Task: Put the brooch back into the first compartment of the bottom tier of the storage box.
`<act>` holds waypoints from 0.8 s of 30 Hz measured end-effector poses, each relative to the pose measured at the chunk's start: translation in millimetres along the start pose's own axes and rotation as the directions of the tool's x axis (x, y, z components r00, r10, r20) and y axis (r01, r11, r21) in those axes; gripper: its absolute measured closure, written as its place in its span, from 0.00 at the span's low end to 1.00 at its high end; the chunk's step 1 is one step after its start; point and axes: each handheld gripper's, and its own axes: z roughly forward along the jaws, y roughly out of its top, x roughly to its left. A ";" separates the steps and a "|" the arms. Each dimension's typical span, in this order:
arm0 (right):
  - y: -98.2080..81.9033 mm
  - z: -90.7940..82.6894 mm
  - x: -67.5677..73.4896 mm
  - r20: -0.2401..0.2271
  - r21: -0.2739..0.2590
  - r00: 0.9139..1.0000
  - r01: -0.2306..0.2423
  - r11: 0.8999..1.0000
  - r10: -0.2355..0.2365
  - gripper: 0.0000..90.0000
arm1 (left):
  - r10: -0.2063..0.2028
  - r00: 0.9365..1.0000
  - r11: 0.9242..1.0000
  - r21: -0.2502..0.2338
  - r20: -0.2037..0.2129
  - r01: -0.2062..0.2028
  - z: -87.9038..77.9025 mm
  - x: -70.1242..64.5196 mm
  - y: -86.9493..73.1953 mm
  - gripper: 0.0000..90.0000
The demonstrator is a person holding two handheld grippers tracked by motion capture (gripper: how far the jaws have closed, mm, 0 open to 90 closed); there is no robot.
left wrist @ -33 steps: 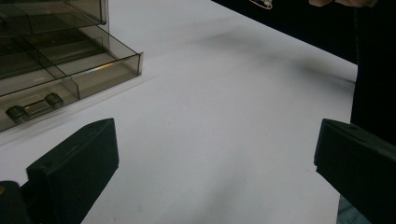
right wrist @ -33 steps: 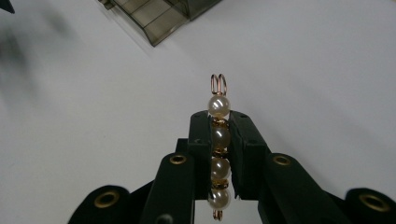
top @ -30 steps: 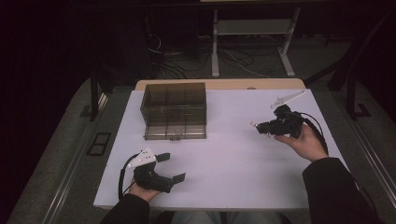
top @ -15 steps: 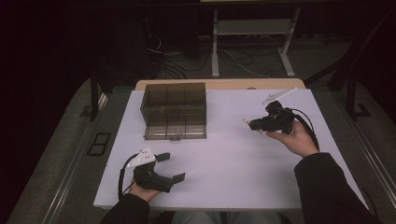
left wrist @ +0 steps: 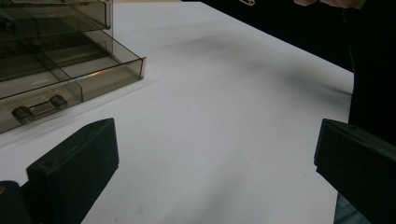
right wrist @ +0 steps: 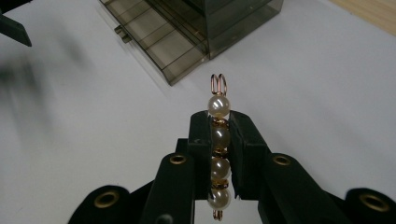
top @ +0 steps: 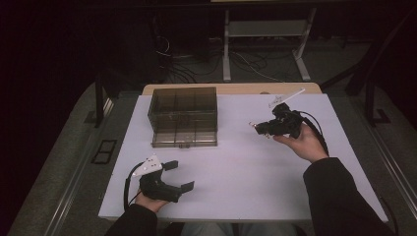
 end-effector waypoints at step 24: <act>35.2 28.3 26.0 -0.052 0.006 0.996 0.072 0.997 -0.072 0.88 | -0.008 1.000 1.000 -0.003 0.000 0.008 -0.3 1.4 -0.5 0.00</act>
